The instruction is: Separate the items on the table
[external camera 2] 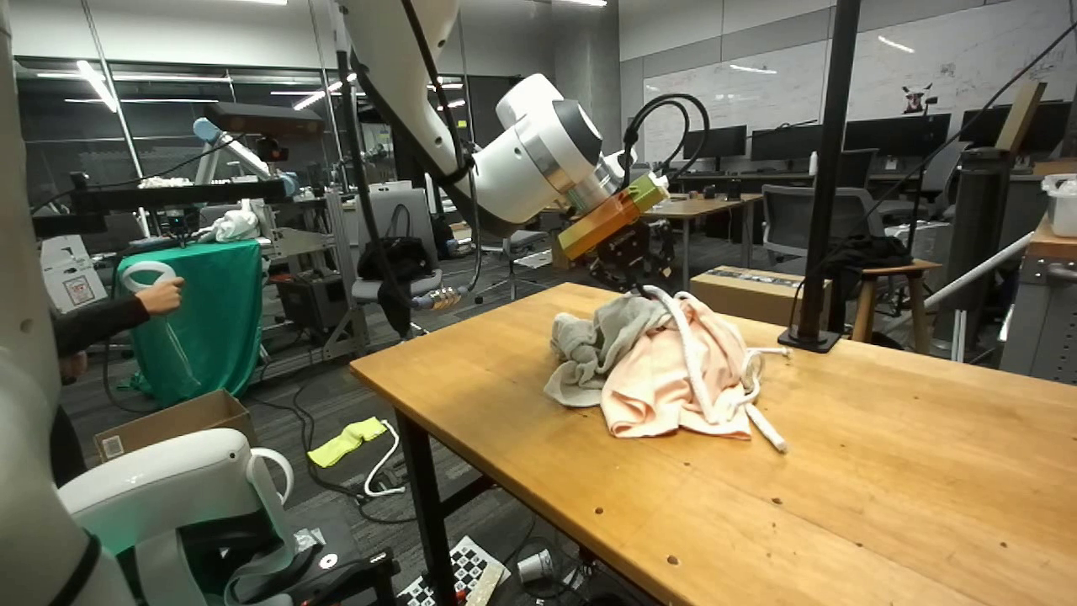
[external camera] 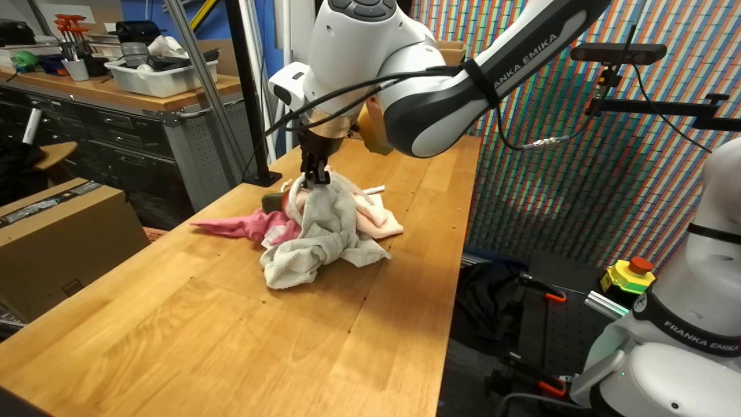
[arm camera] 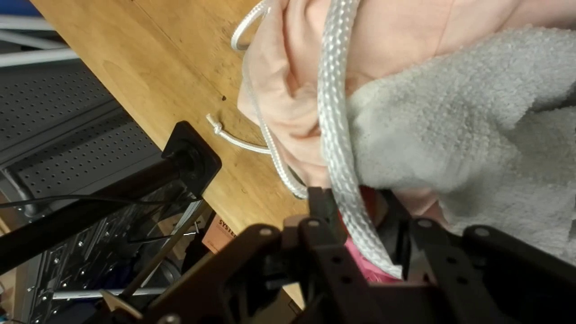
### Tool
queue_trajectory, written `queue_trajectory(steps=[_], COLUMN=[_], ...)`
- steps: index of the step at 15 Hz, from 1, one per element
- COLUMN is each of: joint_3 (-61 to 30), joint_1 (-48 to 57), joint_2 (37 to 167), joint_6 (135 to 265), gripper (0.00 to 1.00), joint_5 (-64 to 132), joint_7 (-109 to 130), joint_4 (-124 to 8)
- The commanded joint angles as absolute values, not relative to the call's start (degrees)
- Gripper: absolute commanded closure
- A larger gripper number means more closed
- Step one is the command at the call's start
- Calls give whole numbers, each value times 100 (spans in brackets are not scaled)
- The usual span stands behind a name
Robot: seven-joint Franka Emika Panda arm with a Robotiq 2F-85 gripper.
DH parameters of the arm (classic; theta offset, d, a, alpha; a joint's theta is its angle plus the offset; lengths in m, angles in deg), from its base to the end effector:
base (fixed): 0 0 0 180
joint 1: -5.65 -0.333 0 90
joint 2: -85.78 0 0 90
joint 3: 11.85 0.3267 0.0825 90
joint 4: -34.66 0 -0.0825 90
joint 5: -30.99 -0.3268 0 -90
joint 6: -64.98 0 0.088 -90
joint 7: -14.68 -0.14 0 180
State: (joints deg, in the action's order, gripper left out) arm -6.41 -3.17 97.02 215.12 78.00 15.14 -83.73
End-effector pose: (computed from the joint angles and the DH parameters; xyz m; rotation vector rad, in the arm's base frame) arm 0.5605 0.1453 0.3911 2.3660 1.1462 0.5371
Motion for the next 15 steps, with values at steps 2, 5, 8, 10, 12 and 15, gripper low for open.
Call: queue_trajectory(steps=[2,5,8,10,12,15], joint_3=[-678,-678,-687,-686,-667,-633], joint_1=[-379,-385,-392,-396,-402,-424], joint_2=[9755,9726,9665,9565,9436,9187], joint_6=[21498,21473,21478,21483,21487,21485], gripper=[95,94,94,95,95,95], joint_5=[7917,7920,7933,7903,7825,7795], joint_7=[1358,1334,1221,1077,904,528], joint_4=[-8219,-8212,-8195,-8174,-8121,-8009])
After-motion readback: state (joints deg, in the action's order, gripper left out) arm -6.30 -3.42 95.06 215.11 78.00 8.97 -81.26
